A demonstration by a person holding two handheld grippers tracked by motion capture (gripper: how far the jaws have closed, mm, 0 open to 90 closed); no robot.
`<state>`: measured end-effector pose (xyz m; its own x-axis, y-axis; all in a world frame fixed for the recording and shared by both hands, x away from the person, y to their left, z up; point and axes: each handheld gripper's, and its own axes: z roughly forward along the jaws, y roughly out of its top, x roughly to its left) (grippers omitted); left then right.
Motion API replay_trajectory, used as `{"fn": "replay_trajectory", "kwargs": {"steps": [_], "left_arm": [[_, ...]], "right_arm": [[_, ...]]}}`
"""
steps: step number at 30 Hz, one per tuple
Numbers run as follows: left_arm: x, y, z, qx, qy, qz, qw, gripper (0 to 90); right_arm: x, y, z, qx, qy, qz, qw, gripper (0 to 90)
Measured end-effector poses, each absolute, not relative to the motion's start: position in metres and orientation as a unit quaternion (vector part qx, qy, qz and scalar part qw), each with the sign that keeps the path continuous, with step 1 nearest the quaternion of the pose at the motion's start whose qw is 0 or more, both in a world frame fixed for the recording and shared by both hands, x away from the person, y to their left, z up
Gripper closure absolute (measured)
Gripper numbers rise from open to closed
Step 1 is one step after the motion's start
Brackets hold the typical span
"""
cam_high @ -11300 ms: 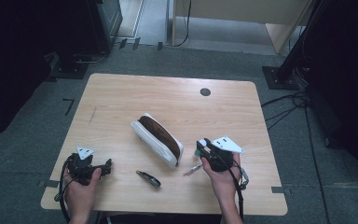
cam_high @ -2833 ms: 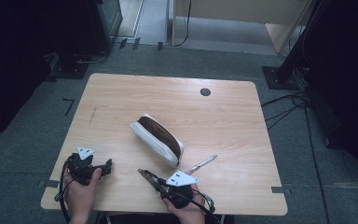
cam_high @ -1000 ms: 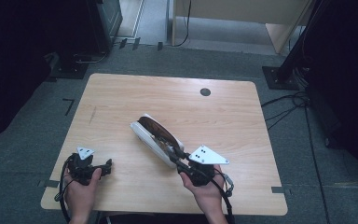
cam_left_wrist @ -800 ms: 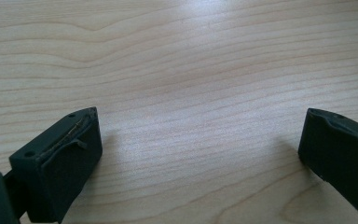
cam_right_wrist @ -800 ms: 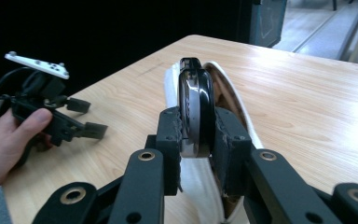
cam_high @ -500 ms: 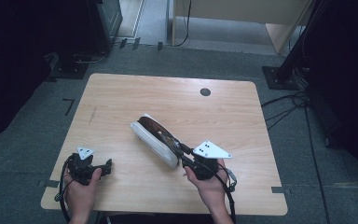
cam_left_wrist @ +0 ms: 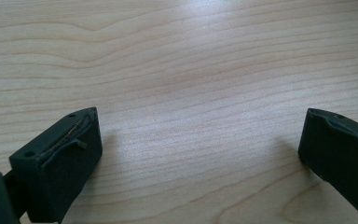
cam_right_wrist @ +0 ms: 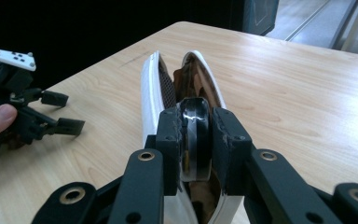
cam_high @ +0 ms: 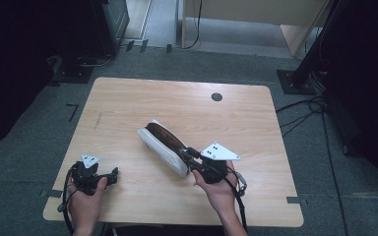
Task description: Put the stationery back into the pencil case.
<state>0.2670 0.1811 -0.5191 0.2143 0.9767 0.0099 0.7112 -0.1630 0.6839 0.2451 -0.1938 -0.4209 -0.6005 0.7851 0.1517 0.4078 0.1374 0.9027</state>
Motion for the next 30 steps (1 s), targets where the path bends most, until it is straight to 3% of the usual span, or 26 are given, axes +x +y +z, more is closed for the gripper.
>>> {"fn": "replay_trajectory", "kwargs": {"steps": [19, 30], "left_arm": [[0.267, 0.181, -0.519, 0.726, 0.581, 0.233, 0.283, 0.0], [0.267, 0.181, -0.519, 0.726, 0.581, 0.234, 0.284, 0.0]], "right_arm": [[0.269, -0.173, -0.420, 0.402, 0.732, 0.521, 0.177, 71.9], [0.258, -0.205, -0.413, 0.415, 0.717, 0.524, 0.199, 70.1]]}}
